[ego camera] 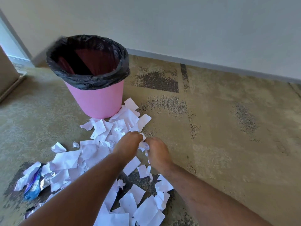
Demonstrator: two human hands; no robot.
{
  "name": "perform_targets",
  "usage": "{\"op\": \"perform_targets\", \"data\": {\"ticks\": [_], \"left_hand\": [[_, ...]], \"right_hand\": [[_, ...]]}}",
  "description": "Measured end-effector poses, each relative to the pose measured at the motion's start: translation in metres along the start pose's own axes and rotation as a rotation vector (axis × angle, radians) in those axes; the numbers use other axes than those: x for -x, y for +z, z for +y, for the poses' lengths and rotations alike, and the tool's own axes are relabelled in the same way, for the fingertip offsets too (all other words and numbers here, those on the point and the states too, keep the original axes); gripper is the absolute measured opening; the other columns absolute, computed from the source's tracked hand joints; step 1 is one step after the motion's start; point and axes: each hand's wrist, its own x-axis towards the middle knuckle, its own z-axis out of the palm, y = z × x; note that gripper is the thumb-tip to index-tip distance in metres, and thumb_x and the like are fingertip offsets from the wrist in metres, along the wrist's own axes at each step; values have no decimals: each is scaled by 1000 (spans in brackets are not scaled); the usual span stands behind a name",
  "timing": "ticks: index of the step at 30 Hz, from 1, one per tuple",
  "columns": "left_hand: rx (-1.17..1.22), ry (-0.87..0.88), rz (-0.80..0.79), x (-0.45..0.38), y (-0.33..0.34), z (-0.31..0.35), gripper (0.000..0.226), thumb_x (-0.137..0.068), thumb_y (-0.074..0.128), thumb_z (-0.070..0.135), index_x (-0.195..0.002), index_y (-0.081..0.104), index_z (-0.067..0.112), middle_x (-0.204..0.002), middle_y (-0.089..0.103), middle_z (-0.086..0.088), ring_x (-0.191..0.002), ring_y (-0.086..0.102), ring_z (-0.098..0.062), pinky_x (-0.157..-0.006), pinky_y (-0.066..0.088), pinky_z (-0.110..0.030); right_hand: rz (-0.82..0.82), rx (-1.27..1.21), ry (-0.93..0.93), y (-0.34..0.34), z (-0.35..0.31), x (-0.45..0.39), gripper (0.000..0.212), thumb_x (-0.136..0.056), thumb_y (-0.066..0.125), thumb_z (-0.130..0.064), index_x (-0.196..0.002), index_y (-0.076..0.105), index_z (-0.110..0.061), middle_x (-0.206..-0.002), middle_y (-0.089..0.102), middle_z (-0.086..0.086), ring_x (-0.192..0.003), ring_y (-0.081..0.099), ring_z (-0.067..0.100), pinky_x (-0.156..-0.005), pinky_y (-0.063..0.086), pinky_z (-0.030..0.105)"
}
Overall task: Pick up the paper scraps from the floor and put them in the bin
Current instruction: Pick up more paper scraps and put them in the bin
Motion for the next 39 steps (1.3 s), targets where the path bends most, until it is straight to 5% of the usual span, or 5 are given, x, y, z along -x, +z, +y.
{"op": "perform_targets", "data": {"ticks": [14, 22, 28, 39], "left_hand": [[-149, 96, 511, -3, -166, -34, 30, -70, 67, -15, -88, 63, 9, -88, 54, -7, -85, 53, -28, -60, 41, -36], [-184, 126, 763, -6, -241, -48, 39, -66, 54, -24, -87, 63, 7, -87, 55, -8, -80, 49, -27, -63, 42, -38], [-200, 43, 800, -23, -264, -72, 22, -78, 54, -13, -87, 64, 5, -87, 57, -11, -82, 51, -30, -61, 36, -35], [-123, -46, 796, -56, -258, -117, 33, -81, 56, -12, -105, 67, 8, -99, 57, -9, -94, 53, -30, -69, 44, -36]], "right_hand": [[405, 10, -344, -101, -115, -62, 34, -87, 51, 6, -113, 62, -14, -98, 55, 6, -90, 51, 25, -69, 46, 41], [580, 106, -471, -140, -167, -100, 35, -81, 57, 12, -110, 58, -10, -99, 50, 8, -87, 45, 23, -64, 38, 30], [597, 99, -483, -143, -193, -138, 37, -80, 57, 10, -112, 59, -9, -101, 51, 11, -92, 48, 26, -70, 39, 32], [542, 57, -526, -120, -206, -192, 46, -83, 52, 7, -126, 53, -9, -118, 46, 11, -104, 47, 27, -89, 46, 38]]}}
